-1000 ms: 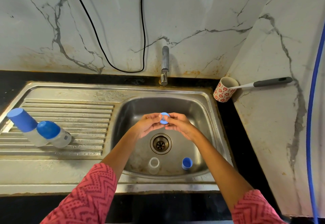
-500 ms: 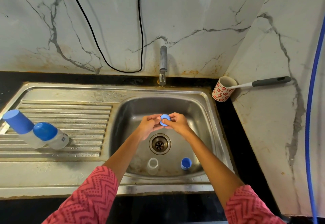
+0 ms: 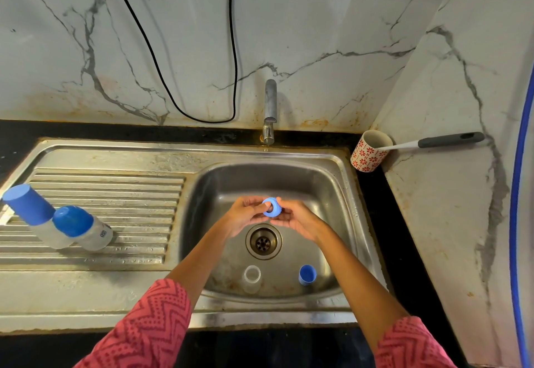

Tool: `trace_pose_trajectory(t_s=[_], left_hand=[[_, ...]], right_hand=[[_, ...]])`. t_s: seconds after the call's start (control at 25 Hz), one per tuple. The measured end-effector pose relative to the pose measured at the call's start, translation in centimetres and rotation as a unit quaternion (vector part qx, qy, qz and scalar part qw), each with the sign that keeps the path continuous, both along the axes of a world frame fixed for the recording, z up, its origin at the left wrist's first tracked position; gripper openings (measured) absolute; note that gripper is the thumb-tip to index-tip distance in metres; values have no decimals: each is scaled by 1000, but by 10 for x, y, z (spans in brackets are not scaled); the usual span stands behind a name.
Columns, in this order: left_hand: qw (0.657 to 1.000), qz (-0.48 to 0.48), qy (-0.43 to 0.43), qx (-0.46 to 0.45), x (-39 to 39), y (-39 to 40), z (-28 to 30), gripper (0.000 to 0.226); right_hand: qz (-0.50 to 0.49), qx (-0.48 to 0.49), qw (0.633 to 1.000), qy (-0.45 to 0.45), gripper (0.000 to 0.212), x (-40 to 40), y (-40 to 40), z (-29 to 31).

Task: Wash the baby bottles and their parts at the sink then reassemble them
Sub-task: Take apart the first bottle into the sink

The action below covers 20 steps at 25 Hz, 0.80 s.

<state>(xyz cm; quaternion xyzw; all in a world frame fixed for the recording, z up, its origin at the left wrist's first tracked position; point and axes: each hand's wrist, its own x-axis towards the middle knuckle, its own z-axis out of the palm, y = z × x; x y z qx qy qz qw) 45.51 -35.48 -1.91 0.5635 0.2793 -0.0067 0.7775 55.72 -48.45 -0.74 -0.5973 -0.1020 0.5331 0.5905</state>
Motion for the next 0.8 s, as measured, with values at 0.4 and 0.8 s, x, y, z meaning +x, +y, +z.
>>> trace_pose_trajectory(t_s=[0.4, 0.8], left_hand=[[994, -19, 36, -105, -1, 0, 8, 33], [995, 6, 22, -96, -5, 5, 9, 31]], right_hand=[[-27, 16, 999, 20, 23, 2, -5, -5], [-37, 39, 998, 33, 31, 2, -1, -5]])
